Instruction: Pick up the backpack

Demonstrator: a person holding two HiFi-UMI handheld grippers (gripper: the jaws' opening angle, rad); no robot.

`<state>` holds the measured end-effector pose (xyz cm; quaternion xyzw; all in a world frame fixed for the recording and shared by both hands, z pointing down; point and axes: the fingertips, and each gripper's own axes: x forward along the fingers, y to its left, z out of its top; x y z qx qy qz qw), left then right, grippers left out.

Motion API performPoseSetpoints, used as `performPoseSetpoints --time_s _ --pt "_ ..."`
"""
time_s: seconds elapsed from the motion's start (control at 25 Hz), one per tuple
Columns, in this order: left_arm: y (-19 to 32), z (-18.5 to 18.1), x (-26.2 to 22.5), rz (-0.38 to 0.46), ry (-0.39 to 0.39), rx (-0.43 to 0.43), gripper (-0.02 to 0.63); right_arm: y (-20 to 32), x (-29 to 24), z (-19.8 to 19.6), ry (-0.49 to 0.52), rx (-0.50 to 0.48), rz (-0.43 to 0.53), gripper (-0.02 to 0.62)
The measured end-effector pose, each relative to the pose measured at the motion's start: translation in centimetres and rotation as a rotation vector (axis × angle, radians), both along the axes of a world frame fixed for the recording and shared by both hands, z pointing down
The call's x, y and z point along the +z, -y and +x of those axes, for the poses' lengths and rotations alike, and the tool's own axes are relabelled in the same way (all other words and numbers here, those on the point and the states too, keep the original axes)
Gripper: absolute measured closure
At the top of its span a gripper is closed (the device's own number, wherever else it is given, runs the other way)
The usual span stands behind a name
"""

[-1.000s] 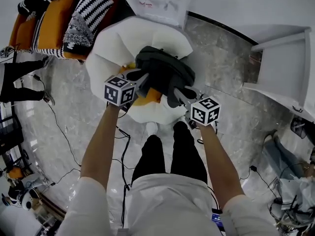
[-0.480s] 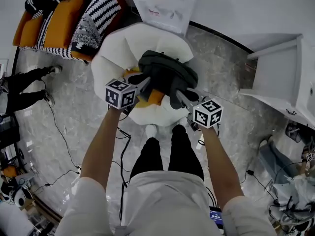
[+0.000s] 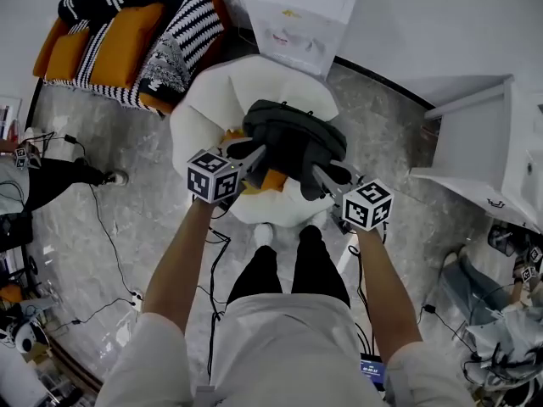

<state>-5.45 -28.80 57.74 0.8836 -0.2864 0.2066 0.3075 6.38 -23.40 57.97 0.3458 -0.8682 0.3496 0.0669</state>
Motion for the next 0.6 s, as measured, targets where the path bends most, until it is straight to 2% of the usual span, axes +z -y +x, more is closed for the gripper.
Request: performPoseSetpoints --time_s 0.6 --pt "-3.2 -3.2 -8.1 0.129 -0.082 -0.025 0.551 -2.1 -8.7 -2.5 -0.018 -0.088 0.122 0.565"
